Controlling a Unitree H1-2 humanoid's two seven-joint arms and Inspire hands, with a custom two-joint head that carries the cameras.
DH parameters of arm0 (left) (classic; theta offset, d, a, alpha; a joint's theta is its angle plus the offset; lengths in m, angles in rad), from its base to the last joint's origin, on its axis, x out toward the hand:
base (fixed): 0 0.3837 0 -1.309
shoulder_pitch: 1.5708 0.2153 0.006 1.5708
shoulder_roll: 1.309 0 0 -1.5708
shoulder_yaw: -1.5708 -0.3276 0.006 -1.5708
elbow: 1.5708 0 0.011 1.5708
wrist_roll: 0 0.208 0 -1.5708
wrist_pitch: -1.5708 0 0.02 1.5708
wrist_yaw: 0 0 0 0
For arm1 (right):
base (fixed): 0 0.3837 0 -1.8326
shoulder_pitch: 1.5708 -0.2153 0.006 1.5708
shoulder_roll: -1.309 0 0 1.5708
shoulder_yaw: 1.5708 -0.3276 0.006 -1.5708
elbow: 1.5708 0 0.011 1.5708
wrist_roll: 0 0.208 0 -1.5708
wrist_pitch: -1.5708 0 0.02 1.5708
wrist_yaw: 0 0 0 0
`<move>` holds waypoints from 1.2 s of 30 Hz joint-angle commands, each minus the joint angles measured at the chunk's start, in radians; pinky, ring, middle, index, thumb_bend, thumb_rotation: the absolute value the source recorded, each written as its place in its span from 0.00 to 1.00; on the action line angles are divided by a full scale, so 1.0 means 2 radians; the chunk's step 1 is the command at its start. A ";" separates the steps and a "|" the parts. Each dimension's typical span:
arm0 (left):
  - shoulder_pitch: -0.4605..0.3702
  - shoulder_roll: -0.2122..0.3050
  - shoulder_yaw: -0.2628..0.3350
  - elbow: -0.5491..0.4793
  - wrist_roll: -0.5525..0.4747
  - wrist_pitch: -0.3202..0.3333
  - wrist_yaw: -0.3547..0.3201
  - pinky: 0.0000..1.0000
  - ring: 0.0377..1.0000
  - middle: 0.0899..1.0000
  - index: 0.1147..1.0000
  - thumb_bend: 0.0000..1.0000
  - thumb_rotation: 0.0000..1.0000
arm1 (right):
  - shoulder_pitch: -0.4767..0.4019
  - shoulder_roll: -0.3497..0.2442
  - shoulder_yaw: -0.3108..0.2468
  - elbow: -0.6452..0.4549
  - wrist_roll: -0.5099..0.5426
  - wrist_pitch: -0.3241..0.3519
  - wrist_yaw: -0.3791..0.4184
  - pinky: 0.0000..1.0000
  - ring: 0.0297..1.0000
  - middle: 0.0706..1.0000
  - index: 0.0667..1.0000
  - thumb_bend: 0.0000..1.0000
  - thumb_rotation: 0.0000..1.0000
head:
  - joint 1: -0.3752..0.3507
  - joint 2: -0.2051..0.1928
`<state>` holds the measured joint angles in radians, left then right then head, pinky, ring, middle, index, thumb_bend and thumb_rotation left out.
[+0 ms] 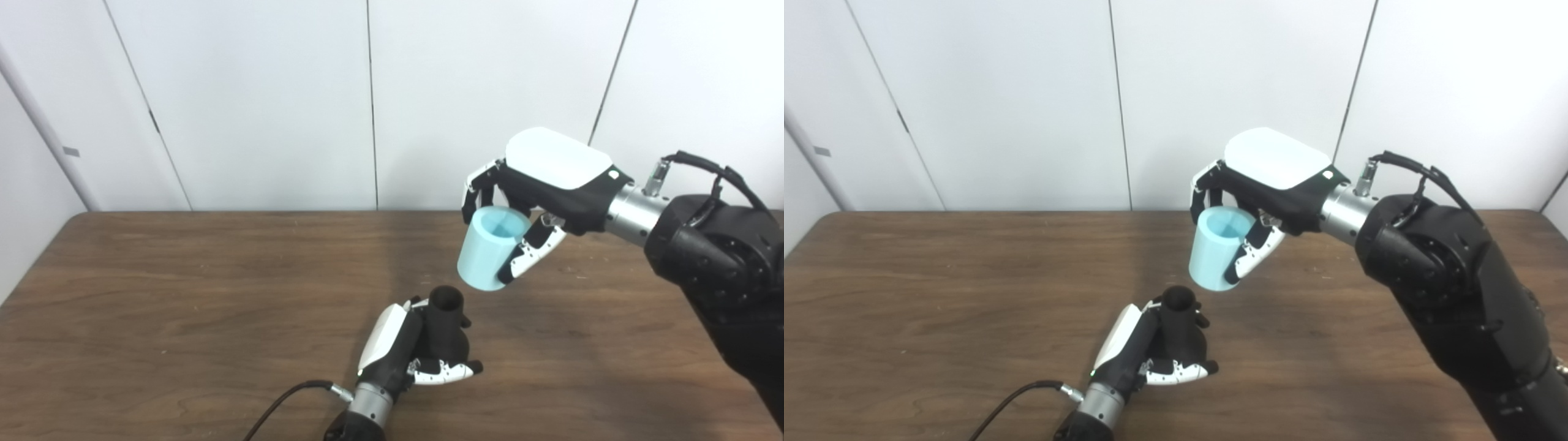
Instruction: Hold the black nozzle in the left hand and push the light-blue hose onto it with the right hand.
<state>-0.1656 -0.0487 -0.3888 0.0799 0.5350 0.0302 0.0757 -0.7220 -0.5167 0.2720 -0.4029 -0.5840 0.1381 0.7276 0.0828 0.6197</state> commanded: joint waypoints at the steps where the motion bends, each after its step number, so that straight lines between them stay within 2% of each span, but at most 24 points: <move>1: 0.033 0.000 -0.007 0.026 0.004 -0.001 0.004 1.00 0.87 0.76 0.42 0.51 0.07 | -0.032 -0.003 -0.009 -0.015 -0.003 0.003 -0.004 0.20 0.25 0.36 0.48 0.52 0.00 | 0.000 0.001; 2: 0.033 0.000 -0.007 0.026 0.004 -0.001 0.004 1.00 0.87 0.76 0.42 0.51 0.07 | -0.032 -0.003 -0.009 -0.015 -0.003 0.003 -0.003 0.20 0.25 0.36 0.48 0.52 0.00 | 0.000 0.001; 3: 0.031 -0.001 -0.006 0.025 0.005 0.003 0.003 1.00 0.87 0.76 0.42 0.51 0.07 | -0.036 -0.003 -0.010 -0.014 0.000 0.004 0.000 0.20 0.25 0.36 0.48 0.52 0.00 | 0.036 0.021; 5: 0.029 -0.003 -0.006 0.023 0.006 0.008 0.002 1.00 0.87 0.76 0.42 0.51 0.07 | -0.040 -0.003 -0.012 -0.013 0.005 0.005 0.004 0.19 0.25 0.36 0.48 0.52 0.00 | 0.036 0.021; 6: 0.027 -0.005 -0.007 0.024 0.007 0.011 0.002 1.00 0.87 0.76 0.42 0.51 0.07 | -0.041 -0.005 -0.015 -0.011 0.012 0.003 0.005 0.19 0.25 0.36 0.48 0.52 0.00 | 0.050 0.026; 12: 0.024 -0.009 -0.009 0.023 0.011 0.020 0.003 1.00 0.87 0.76 0.42 0.51 0.07 | -0.040 -0.007 -0.020 -0.006 0.029 -0.011 -0.001 0.18 0.25 0.36 0.48 0.52 0.00 | 0.042 0.029; 20: 0.024 -0.009 -0.009 0.022 0.011 0.022 0.002 1.00 0.87 0.76 0.42 0.51 0.07 | -0.040 -0.007 -0.021 -0.005 0.030 -0.014 -0.001 0.19 0.26 0.37 0.48 0.52 0.00 | 0.042 0.029; 21: 0.026 -0.003 -0.008 0.015 0.012 0.023 -0.002 1.00 0.87 0.76 0.42 0.51 0.07 | -0.042 -0.003 -0.018 -0.008 0.031 -0.006 0.003 0.19 0.26 0.37 0.48 0.52 0.00 | 0.009 0.033; 29: 0.031 0.012 -0.003 0.002 0.009 0.023 -0.009 1.00 0.87 0.76 0.42 0.51 0.07 | -0.047 0.006 -0.009 -0.018 0.026 0.015 0.014 0.18 0.25 0.36 0.48 0.52 0.00 | -0.001 0.033; 31: 0.035 0.021 0.001 -0.001 0.001 0.014 -0.013 1.00 0.86 0.76 0.42 0.51 0.07 | -0.051 0.015 0.002 -0.023 0.011 0.024 0.018 0.19 0.26 0.36 0.48 0.52 0.00 | -0.042 0.028; 33: 0.039 0.029 0.006 -0.004 -0.007 0.006 -0.018 1.00 0.86 0.76 0.42 0.51 0.07 | -0.054 0.024 0.012 -0.025 -0.002 0.030 0.020 0.19 0.25 0.35 0.48 0.52 0.00 | -0.052 0.027; 36: 0.041 0.035 0.008 -0.007 -0.014 0.002 -0.022 1.00 0.86 0.76 0.42 0.51 0.07 | -0.055 0.030 0.017 -0.024 -0.010 0.033 0.020 0.18 0.23 0.42 0.45 0.53 0.00 | -0.062 0.026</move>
<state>-0.1429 -0.0277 -0.3774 0.0362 0.5042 0.0580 0.0389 -0.7757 -0.4561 0.3214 -0.4204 -0.5866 0.1990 0.7753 -0.0276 0.6719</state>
